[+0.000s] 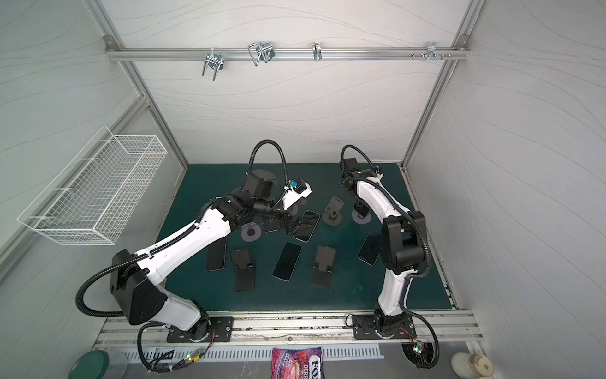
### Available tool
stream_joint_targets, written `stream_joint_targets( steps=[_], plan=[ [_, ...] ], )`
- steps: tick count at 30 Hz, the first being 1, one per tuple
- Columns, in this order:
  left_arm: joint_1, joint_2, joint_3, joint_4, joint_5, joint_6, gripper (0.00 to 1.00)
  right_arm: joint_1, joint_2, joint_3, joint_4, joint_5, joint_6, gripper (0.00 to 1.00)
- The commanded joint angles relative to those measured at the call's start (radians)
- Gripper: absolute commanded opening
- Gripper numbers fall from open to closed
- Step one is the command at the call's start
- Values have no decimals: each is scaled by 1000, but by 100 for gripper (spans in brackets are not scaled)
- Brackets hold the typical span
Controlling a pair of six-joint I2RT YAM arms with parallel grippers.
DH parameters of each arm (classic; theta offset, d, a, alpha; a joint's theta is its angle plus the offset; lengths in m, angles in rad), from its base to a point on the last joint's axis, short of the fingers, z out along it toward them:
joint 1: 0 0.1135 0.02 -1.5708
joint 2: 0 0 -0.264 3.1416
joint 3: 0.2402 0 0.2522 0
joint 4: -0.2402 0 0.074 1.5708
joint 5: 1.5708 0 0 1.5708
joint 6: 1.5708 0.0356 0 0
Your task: Remove the phone from the phone stand
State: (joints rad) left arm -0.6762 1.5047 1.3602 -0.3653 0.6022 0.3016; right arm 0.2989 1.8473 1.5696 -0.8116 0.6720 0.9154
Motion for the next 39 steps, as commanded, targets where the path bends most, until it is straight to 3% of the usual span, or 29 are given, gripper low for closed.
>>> stream_joint_targets(
  steps=[1, 16, 39],
  plan=[
    [4, 3, 37, 33, 18, 6, 99, -2, -60, 16, 30, 16, -26, 64],
    [3, 22, 70, 31, -32, -15, 99, -32, -156, 2, 75, -36, -99, 62],
    [3, -4, 48, 55, -100, -122, 99, -90, -479, -166, 30, -189, -100, 61]
  ],
)
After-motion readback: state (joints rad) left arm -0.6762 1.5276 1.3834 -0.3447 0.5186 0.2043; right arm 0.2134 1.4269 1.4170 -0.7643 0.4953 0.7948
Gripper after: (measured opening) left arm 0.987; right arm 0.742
